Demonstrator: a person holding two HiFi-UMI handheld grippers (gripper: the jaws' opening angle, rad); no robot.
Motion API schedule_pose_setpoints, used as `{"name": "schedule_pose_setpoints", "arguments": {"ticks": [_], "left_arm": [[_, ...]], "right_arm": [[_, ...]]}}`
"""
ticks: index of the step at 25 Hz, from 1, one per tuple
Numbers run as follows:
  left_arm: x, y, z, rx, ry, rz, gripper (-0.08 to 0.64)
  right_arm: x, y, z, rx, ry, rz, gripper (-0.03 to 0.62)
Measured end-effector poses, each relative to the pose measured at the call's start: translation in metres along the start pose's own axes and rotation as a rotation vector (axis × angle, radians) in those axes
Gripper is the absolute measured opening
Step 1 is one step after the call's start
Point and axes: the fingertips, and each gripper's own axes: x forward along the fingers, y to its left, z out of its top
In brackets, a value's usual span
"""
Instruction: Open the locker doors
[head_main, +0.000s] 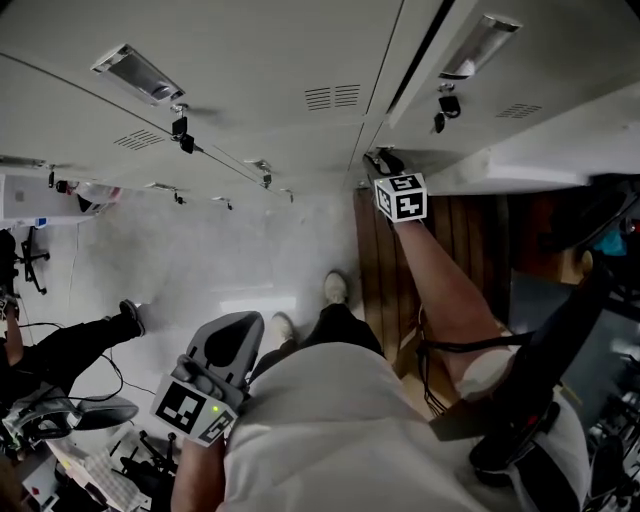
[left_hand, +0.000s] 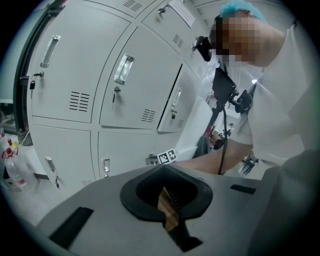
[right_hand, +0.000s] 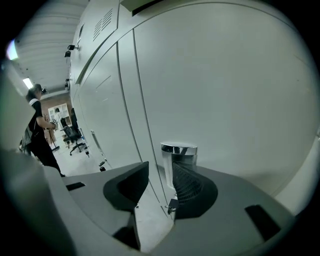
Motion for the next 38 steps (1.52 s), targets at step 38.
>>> {"name": "schedule_pose_setpoints", "arguments": {"ticks": [38], "left_arm": [[0.031, -0.056, 0.009, 0.159, 0.029, -0.214, 0.009]], "right_arm": [[-0.118, 0.013, -0.081, 0.126, 0.03, -0.148, 0.11]]}}
